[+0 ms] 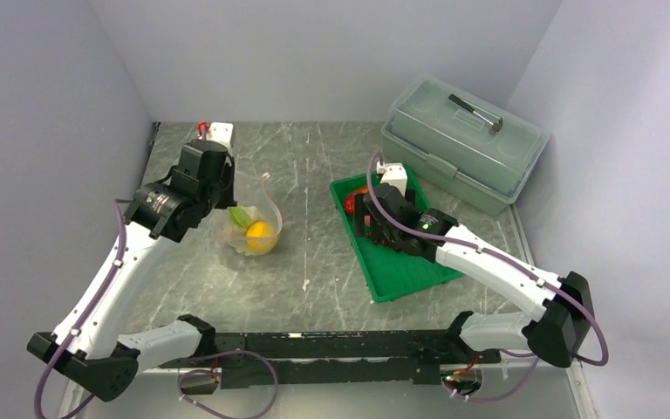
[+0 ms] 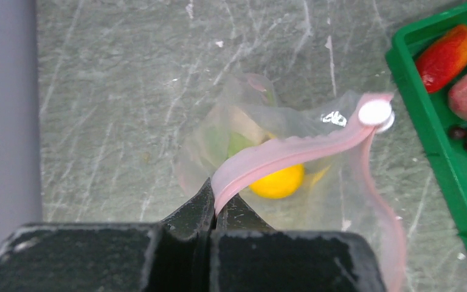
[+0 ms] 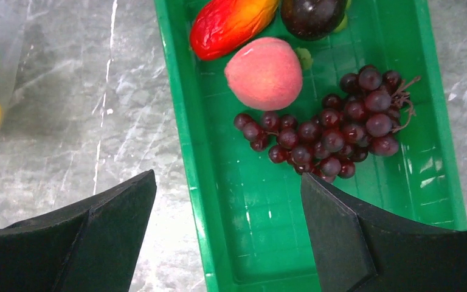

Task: Place the food in the zip-top bag and seal the zipper
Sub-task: Adjust the zipper food storage bag at the center of the board.

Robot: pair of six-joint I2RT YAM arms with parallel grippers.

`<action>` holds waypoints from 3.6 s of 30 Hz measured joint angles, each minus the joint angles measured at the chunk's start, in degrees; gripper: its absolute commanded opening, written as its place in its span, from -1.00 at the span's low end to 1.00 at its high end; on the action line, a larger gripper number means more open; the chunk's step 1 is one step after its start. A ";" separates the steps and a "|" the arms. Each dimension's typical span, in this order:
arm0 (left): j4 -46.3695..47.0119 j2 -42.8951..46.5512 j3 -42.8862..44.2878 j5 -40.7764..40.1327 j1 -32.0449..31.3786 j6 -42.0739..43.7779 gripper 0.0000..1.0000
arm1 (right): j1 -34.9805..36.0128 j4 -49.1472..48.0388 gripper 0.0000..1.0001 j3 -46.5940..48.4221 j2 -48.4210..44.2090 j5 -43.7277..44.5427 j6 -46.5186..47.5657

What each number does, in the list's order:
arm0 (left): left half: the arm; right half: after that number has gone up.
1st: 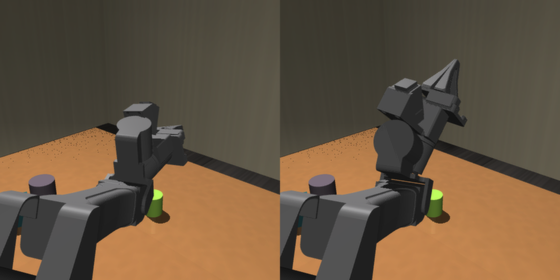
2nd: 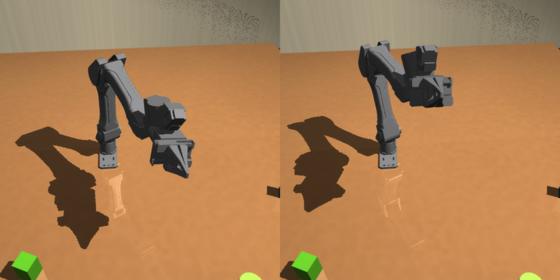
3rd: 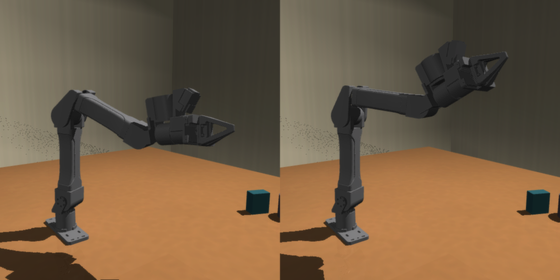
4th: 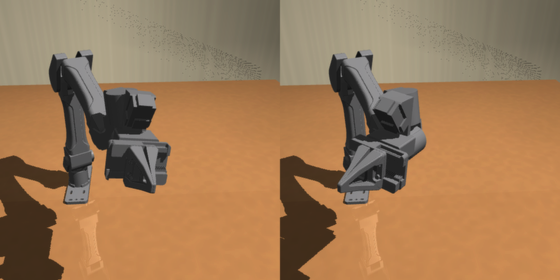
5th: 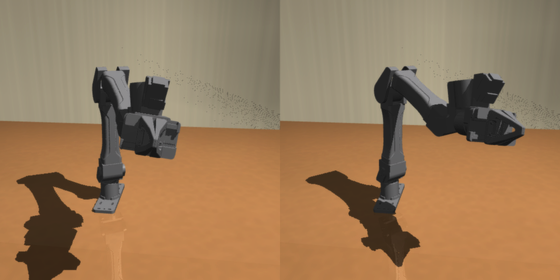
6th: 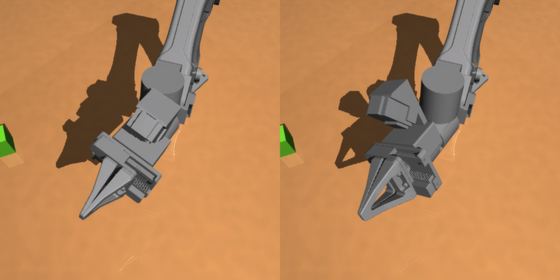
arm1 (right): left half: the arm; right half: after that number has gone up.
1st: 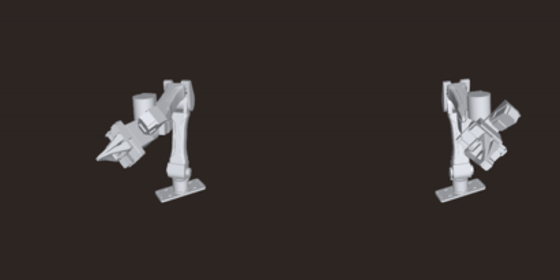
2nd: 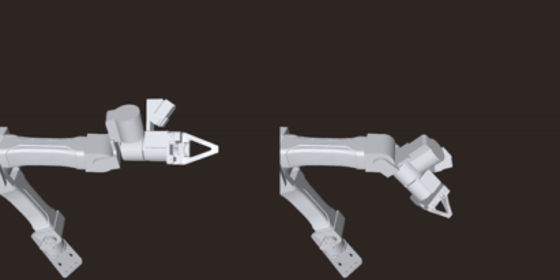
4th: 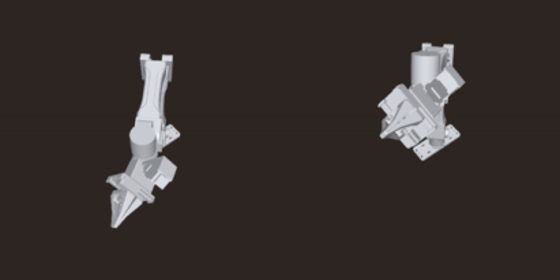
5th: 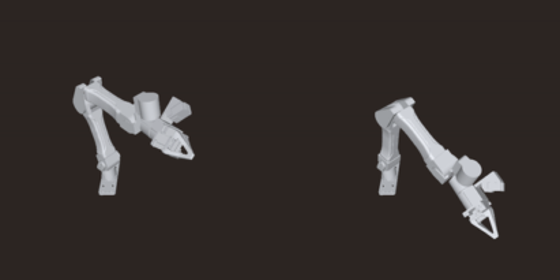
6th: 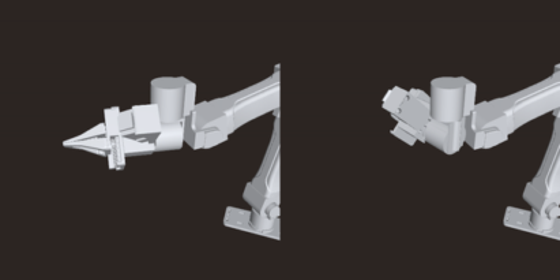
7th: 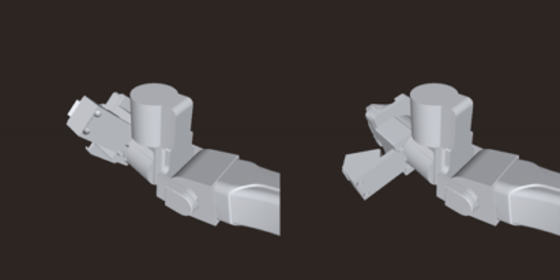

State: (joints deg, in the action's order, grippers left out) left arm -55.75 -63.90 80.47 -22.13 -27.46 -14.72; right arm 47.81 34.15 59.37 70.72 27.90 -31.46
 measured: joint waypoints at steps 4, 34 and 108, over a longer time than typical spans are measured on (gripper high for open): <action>0.74 0.00 -1.84 3.06 0.00 -1.81 -1.00 | -0.20 -1.31 0.86 -1.33 0.42 -2.86 -0.04; -0.07 1.20 -8.46 5.75 0.00 -5.99 -1.00 | 6.38 -35.04 0.75 0.02 21.07 -30.25 -1.33; -1.49 11.06 -16.26 5.90 0.39 -10.19 -1.00 | 21.77 -48.96 -1.00 -6.71 12.39 -20.09 13.60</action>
State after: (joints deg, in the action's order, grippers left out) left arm -57.23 -52.84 64.20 -16.23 -27.07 -24.91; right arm 69.58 -14.81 52.66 83.11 7.81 -17.87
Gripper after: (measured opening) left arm 0.010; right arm 0.010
